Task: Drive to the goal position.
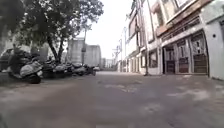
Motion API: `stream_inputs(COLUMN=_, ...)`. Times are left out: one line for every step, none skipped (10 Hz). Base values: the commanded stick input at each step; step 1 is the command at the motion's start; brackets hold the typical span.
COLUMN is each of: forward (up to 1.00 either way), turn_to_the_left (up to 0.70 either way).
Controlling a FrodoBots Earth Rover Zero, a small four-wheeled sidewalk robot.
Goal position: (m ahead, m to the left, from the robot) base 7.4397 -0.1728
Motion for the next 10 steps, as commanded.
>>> stream_inputs(forward=1.0, turn_to_the_left=0.06)
stream_inputs(forward=1.0, turn_to_the_left=0.06)
stream_inputs(forward=1.0, turn_to_the_left=0.06)
stream_inputs(forward=1.0, turn_to_the_left=0.06)
stream_inputs(forward=1.0, turn_to_the_left=0.06)
stream_inputs(forward=1.0, turn_to_the_left=0.06)
stream_inputs(forward=1.0, turn_to_the_left=0.06)
stream_inputs(forward=1.0, turn_to_the_left=0.06)
stream_inputs(forward=1.0, turn_to_the_left=0.06)
stream_inputs(forward=1.0, turn_to_the_left=0.06)
